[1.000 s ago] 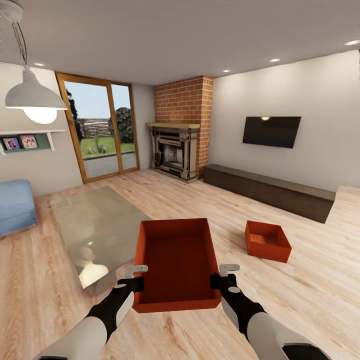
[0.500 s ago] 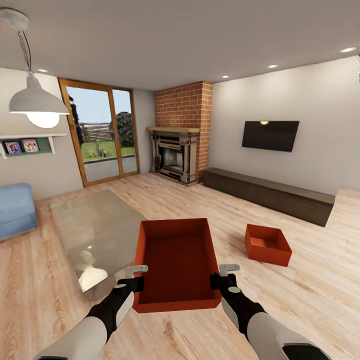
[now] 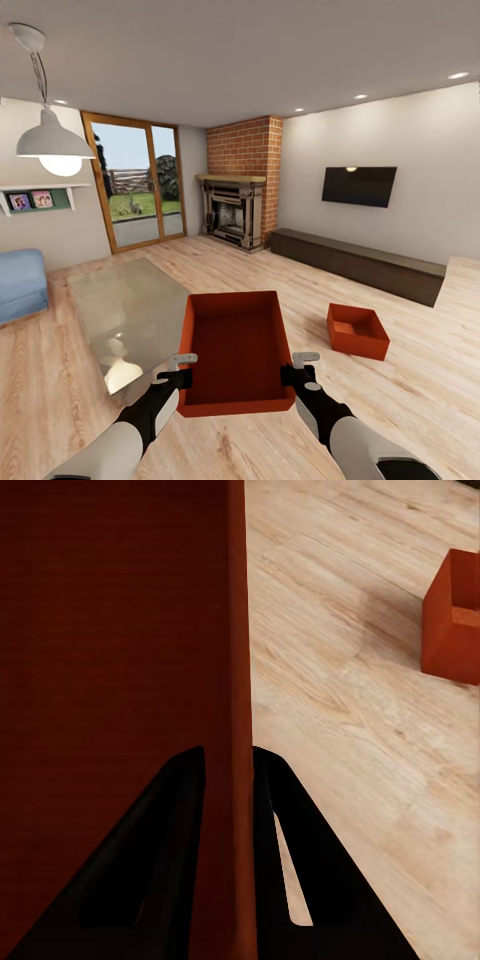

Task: Move the two storage containers from the living room to the garage. In the garage, place one container on the floor and stack the other container on top of it (either order is fine).

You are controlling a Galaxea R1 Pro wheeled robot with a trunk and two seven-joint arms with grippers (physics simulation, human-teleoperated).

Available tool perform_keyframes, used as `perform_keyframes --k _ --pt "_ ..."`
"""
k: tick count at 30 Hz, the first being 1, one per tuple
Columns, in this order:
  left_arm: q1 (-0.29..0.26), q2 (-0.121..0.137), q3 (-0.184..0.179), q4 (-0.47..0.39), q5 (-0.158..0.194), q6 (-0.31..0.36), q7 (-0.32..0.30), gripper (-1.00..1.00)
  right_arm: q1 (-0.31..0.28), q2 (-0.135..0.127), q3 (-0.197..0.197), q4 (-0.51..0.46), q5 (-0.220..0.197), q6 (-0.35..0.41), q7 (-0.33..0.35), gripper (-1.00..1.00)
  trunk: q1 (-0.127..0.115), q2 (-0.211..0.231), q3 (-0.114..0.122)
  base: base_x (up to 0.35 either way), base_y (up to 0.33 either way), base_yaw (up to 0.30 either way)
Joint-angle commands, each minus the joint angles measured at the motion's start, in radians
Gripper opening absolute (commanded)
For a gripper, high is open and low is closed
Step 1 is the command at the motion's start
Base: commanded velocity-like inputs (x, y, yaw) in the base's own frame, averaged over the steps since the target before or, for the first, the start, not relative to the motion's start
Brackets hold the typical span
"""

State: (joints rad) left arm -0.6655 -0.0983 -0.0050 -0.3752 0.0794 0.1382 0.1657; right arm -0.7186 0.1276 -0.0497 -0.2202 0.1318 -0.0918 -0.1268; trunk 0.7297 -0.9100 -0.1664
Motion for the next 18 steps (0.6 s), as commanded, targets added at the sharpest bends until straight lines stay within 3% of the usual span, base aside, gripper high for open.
perform_keyframes --k 1,18 --pt "0.0 -0.006 0.016 -0.002 0.0 0.006 0.006 -1.0 -0.001 0.002 -0.039 -0.001 0.012 -0.005 -0.094 -1.0 0.0 -0.001 0.0 0.0 0.0 0.0" --pt "0.0 -0.005 0.014 -0.002 0.0 0.006 0.006 -1.0 -0.001 0.001 -0.039 -0.001 0.012 0.003 -0.092 -1.0 0.0 -0.001 0.007 0.0 0.0 0.0"
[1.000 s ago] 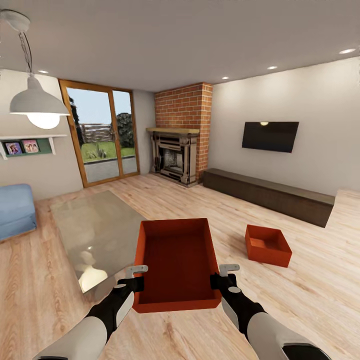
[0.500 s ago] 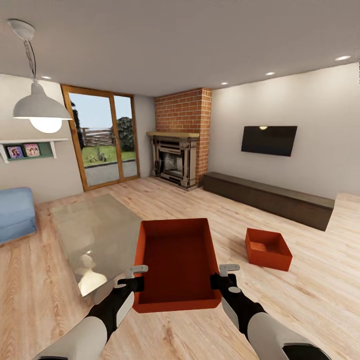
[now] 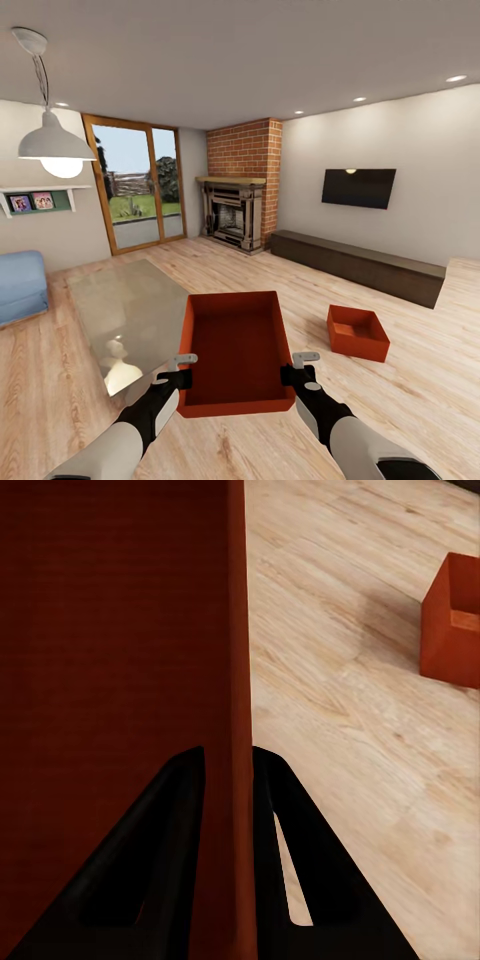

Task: Move the two storage containers from the living room to the garage. In the garage, place one container on the floor and stack the other container on top of it (either order is fine).

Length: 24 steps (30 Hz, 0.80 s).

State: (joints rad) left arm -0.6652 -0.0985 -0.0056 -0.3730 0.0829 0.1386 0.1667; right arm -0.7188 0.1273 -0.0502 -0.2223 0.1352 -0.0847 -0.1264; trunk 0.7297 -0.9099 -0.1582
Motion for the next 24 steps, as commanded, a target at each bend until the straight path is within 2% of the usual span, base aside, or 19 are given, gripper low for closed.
perform_keyframes --k 1,4,14,18,24 --pt "-0.001 -0.004 0.015 -0.004 -0.003 0.005 0.005 -1.0 -0.001 0.002 -0.039 0.001 0.009 -0.004 -0.093 -1.0 0.0 -0.001 -0.001 -0.007 0.0 0.0" --pt "-0.001 -0.004 0.015 -0.002 -0.003 0.006 0.005 -1.0 -0.001 0.002 -0.039 0.001 0.009 -0.009 -0.093 -1.0 0.0 -0.001 -0.001 -0.142 0.0 0.0" --pt "-0.001 -0.005 0.014 -0.001 -0.002 0.006 0.005 -1.0 -0.001 0.002 -0.038 0.001 0.009 -0.005 -0.093 -1.0 0.0 -0.001 -0.001 -0.31 0.0 0.0" --pt "-0.001 -0.005 0.013 -0.003 -0.002 0.006 0.005 -1.0 -0.001 0.003 -0.039 0.001 0.009 -0.004 -0.093 -1.0 0.0 -0.001 -0.001 -0.071 0.0 0.03" --pt "-0.001 -0.004 0.013 -0.003 -0.002 0.006 0.005 -1.0 -0.001 0.003 -0.039 0.001 0.009 -0.003 -0.093 -1.0 0.0 -0.001 -0.001 -0.001 0.0 0.247"
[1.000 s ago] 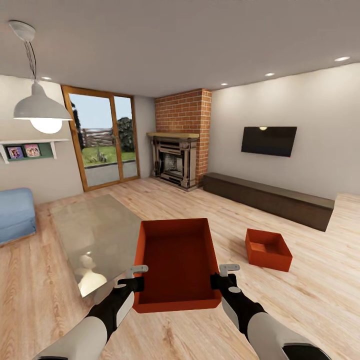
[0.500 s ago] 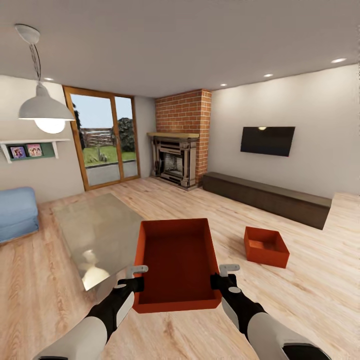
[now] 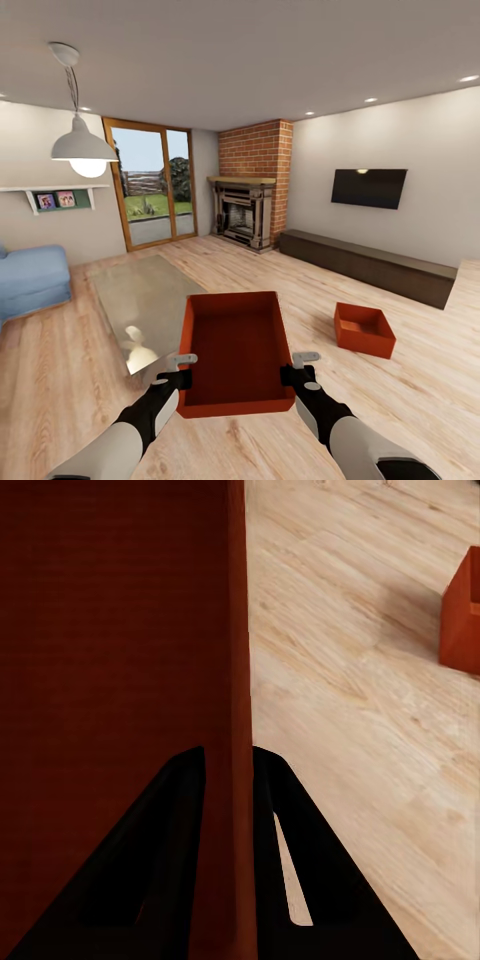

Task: Move the two storage containers from the living room to the garage. In the garage, place one container on the floor and stack the other container on top of it (either order is fine).

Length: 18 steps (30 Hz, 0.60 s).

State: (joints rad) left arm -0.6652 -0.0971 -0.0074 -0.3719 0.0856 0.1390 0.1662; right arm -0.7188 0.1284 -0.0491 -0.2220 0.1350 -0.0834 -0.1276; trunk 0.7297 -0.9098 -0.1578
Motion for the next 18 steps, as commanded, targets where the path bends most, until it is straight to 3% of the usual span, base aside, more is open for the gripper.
perform_keyframes --k 1,13,18 --pt "-0.001 -0.006 0.015 -0.004 -0.004 0.005 0.006 -1.0 -0.001 0.001 -0.04 0.001 0.009 -0.004 -0.092 -1.0 0.0 -0.001 -0.001 0.0 0.0 0.269" --pt "-0.001 -0.006 0.015 -0.004 -0.004 0.005 0.005 -1.0 -0.001 0.001 -0.04 0.001 0.009 -0.004 -0.092 -1.0 0.0 -0.001 0.005 -0.002 0.0 0.271" --pt "-0.001 -0.007 0.015 -0.003 -0.004 0.005 0.006 -1.0 -0.001 0.001 -0.04 0.001 0.009 -0.006 -0.092 -1.0 0.0 -0.001 0.007 -0.222 0.0 0.159"
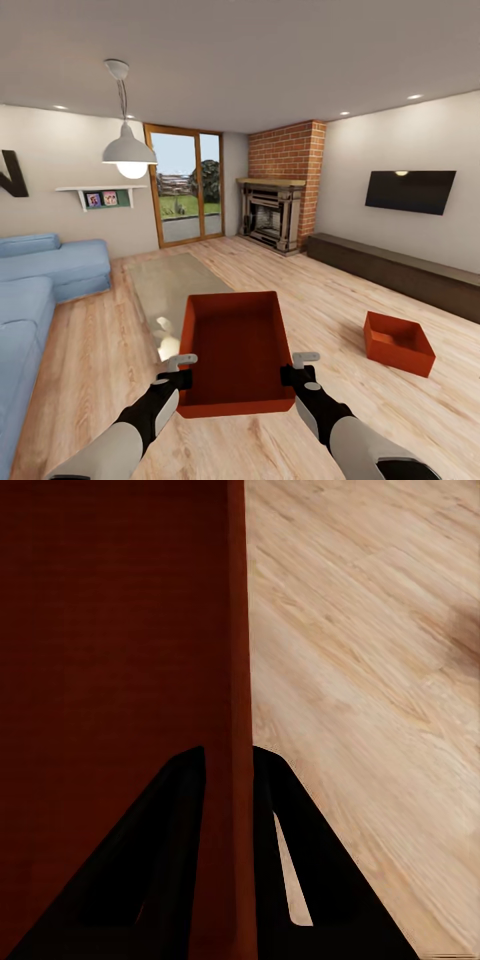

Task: Move the two storage containers from the living room to the garage. In the garage, place one container on the floor and stack the other container on top of it (either order is fine).

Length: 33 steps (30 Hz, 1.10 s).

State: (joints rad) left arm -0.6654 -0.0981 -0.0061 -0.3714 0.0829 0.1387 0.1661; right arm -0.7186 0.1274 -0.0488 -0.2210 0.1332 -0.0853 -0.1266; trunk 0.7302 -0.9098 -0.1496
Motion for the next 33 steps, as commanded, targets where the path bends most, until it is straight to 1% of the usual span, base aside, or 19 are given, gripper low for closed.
perform_keyframes --k 1,8,21,26,33 --pt "0.0 -0.006 0.014 -0.003 -0.002 0.006 0.006 -1.0 -0.001 0.002 -0.04 0.0 0.011 -0.004 -0.093 -1.0 0.0 -0.001 -0.001 -0.31 0.0 0.045" --pt "0.0 -0.006 0.014 -0.003 -0.002 0.006 0.006 -1.0 -0.001 0.002 -0.04 0.0 0.011 -0.002 -0.093 -1.0 0.0 -0.001 -0.001 -0.331 0.0 0.011" --pt "0.0 -0.006 0.013 -0.003 -0.002 0.006 0.006 -1.0 -0.001 0.002 -0.039 0.0 0.018 -0.003 -0.092 -1.0 0.0 -0.001 -0.001 -0.32 0.0 0.24" --pt "0.0 -0.005 0.012 -0.003 -0.002 0.006 0.005 -1.0 -0.001 0.003 -0.039 0.0 0.019 -0.002 -0.093 -1.0 0.0 -0.001 -0.001 -0.145 0.0 0.266" --pt "0.0 -0.005 0.012 -0.003 -0.002 0.004 0.004 -1.0 -0.001 0.003 -0.038 0.0 0.022 -0.002 -0.093 -1.0 0.0 -0.001 0.0 -0.019 0.0 0.266"
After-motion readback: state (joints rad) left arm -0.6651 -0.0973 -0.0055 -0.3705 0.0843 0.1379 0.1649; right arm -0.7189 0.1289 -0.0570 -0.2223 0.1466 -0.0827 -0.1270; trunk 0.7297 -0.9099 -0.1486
